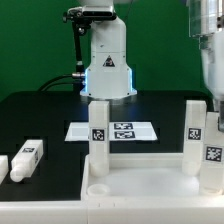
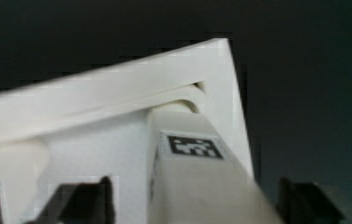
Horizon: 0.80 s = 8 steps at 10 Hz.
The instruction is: Assemble desk
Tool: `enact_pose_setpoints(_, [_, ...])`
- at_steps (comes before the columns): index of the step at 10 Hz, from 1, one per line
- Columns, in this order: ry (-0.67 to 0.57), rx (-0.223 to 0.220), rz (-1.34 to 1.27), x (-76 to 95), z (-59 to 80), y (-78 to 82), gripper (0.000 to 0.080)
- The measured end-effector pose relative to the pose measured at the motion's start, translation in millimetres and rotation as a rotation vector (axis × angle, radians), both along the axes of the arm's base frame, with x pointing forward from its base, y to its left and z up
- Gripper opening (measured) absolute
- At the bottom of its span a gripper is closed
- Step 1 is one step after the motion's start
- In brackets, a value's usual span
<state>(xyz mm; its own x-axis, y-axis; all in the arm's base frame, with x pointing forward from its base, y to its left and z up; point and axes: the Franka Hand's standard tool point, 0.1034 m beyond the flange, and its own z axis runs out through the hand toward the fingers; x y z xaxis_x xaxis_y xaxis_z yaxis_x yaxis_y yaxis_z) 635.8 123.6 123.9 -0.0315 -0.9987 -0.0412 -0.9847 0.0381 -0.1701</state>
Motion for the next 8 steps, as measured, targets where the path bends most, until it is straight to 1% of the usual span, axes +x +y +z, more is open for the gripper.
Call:
enact_pose_setpoints(1, [-0.010, -0.033, 0.204, 1.1, 1.0, 2.7, 0.0558])
enact_pose_setpoints(2, [-0.016, -0.058, 0.375, 0.5, 0.1, 5.5, 0.0630])
enact_pose_setpoints(6, [-0.023, -0.108, 0.625, 0.3, -0.7, 3.5, 0.0648])
enact_pose_setpoints(7, [-0.031, -0.131, 0.719, 0.7, -1.2, -0.4, 0.0649])
enact_pose_setpoints(8, [-0.053, -0.161, 0.801, -1.2, -3.8, -11.6, 0.0649])
